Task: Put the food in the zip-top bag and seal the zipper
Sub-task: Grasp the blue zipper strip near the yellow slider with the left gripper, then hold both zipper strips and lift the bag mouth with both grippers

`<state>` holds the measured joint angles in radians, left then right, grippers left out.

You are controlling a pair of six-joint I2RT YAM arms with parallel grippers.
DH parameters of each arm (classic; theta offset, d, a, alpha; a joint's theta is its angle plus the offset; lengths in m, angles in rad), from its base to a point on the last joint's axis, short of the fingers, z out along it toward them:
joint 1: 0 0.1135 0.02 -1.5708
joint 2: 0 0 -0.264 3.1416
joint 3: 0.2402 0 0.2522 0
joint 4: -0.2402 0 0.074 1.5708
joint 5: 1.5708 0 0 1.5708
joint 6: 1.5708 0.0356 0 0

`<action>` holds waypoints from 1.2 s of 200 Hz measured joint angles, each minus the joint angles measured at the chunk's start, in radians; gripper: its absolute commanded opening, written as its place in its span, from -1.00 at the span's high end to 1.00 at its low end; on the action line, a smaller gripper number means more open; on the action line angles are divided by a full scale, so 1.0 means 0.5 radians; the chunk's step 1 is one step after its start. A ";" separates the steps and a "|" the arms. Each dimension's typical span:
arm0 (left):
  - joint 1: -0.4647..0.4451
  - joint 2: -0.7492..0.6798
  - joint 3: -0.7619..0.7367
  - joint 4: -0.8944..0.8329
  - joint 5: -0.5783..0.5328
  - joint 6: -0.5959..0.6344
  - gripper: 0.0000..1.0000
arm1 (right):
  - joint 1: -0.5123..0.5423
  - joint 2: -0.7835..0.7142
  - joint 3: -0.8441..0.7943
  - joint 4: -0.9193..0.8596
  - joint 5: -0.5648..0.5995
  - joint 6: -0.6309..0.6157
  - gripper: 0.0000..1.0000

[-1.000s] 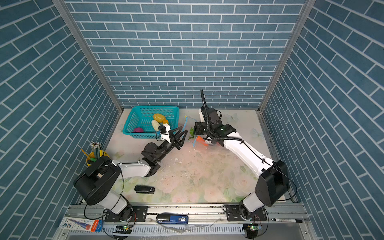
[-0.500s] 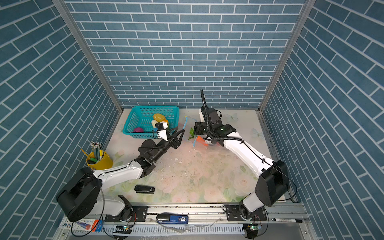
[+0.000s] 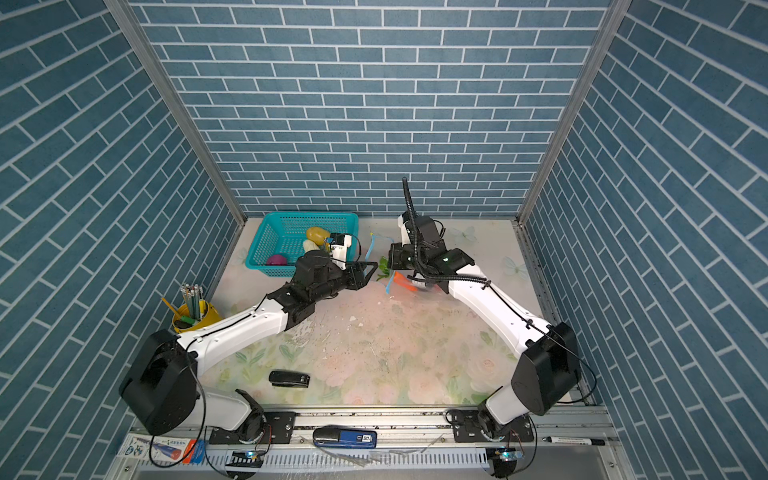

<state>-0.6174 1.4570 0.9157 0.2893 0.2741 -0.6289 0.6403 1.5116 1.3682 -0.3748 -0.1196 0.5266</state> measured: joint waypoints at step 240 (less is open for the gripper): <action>0.204 0.121 0.057 -0.390 0.376 -0.254 0.64 | -0.001 -0.009 0.000 -0.002 -0.001 -0.001 1.00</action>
<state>-0.5156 1.5173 0.9443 0.0944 0.4622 -0.7559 0.6399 1.5070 1.3682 -0.3756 -0.1200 0.5262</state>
